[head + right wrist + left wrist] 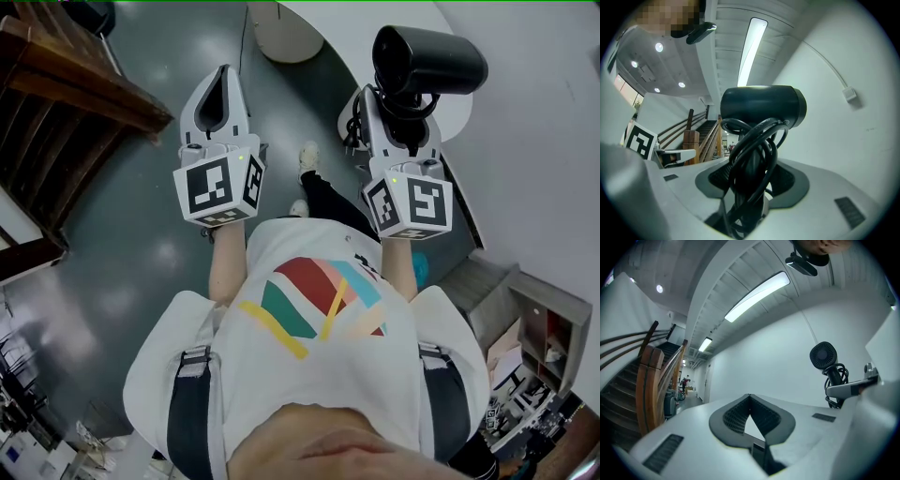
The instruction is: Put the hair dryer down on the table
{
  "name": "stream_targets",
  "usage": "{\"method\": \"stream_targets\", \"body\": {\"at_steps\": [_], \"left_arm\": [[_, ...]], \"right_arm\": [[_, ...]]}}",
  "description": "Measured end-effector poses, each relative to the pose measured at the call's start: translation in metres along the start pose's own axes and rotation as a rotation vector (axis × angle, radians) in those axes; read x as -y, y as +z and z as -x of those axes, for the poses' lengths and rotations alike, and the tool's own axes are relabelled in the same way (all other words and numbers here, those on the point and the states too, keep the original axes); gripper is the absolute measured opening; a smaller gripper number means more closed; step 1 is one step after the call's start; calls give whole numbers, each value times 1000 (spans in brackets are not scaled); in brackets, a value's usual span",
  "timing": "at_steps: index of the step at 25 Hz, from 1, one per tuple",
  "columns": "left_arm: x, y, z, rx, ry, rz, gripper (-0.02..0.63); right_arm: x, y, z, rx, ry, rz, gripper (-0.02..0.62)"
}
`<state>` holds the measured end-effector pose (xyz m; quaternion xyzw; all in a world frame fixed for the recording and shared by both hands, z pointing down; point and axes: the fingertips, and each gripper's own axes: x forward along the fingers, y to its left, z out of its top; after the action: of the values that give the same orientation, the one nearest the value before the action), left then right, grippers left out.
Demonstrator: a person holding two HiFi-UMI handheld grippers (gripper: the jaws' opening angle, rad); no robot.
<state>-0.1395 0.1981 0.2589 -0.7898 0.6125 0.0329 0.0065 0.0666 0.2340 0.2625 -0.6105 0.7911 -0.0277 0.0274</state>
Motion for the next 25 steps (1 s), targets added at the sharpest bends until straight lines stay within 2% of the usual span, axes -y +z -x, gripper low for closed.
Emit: {"method": "stream_targets", "body": {"at_steps": [8,16,21,25], "left_arm": [[-5,-10,-79,0,15,-61,14],[-37,-10,-213,6,7,-47,14],[-34,-2,-298,35,-28,-73,14],[-34,2,-342,37,-42,-75,14]], "right_arm": [[43,-12,-78,7,0,-23,218],[76,-10,-209,-10,3,8,218],[108,0,-275,7,-11,1,218],[126,5,-318,13,-17,-2,218]]}}
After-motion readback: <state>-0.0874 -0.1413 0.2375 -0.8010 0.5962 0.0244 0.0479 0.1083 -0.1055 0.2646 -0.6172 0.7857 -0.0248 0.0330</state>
